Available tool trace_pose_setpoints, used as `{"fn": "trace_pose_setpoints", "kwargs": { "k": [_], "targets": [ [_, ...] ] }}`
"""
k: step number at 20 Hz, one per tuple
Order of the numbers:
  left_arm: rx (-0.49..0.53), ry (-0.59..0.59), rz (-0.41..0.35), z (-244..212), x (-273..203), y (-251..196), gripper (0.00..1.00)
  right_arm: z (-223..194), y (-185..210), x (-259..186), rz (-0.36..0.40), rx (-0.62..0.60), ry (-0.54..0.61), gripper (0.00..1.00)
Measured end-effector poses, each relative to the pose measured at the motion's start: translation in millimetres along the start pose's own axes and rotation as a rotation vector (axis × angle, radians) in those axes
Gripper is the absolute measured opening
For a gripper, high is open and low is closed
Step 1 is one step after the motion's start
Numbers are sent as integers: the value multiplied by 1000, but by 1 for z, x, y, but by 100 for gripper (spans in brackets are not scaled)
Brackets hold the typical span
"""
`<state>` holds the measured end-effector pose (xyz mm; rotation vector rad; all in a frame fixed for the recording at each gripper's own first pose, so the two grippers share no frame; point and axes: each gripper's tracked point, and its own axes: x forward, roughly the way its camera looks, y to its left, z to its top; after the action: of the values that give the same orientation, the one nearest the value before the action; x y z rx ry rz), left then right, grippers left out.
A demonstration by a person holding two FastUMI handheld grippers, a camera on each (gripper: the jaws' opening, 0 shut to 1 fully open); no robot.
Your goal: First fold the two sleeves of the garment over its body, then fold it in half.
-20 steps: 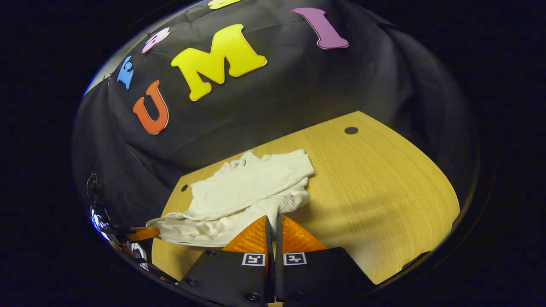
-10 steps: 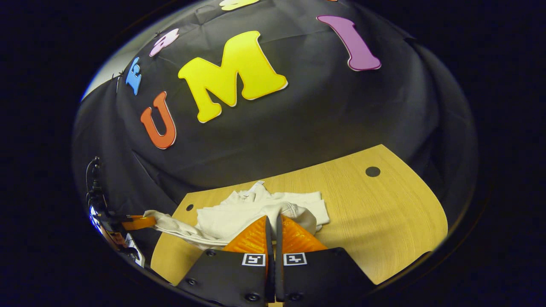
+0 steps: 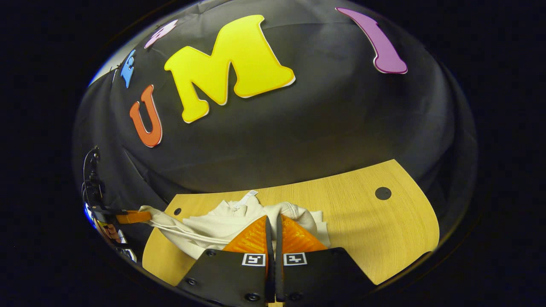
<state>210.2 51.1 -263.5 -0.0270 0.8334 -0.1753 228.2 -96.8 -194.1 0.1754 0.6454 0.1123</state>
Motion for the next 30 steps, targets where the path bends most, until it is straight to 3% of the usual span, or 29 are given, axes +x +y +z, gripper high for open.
{"fn": "trace_pose_setpoints", "kwargs": {
  "k": [7, 15, 18, 19, 21, 24, 25, 26, 27, 28, 29, 30],
  "targets": [
    [-29, 62, 0, -15, 68, 16, 3, -24, -19, 79, -17, -20, 73, 1],
    [42, 70, 34, -26, 136, 23, 3, -54, -28, 148, -56, -80, 99, 1],
    [49, 67, 45, -30, 151, 24, 4, -67, -35, 161, -85, -62, 116, 1],
    [47, 63, 46, -30, 154, 24, 10, -68, -35, 163, -90, -65, 113, 1],
    [45, 51, 44, -28, 158, 25, 6, -72, -38, 165, -106, -73, 114, 2],
    [54, 36, 43, -26, 161, 24, 16, -71, -38, 170, -119, -64, 103, 8],
    [51, 30, 42, -24, 160, 21, 13, -67, -37, 171, -118, -57, 88, 10],
    [52, 23, 46, -21, 158, 21, 33, -63, -36, 170, -118, -51, 70, 17],
    [56, 7, 58, -16, 155, 24, 41, -59, -38, 166, -125, -50, 61, 21],
    [61, -18, 73, -11, 149, 31, 54, -54, -38, 161, -125, -50, 50, 18],
    [61, -55, 82, 0, 143, 35, 59, -49, -38, 156, -123, -49, 36, 26],
    [60, -99, 86, 12, 138, 37, 73, -43, -36, 152, -123, -49, 21, 32]
  ]
}}
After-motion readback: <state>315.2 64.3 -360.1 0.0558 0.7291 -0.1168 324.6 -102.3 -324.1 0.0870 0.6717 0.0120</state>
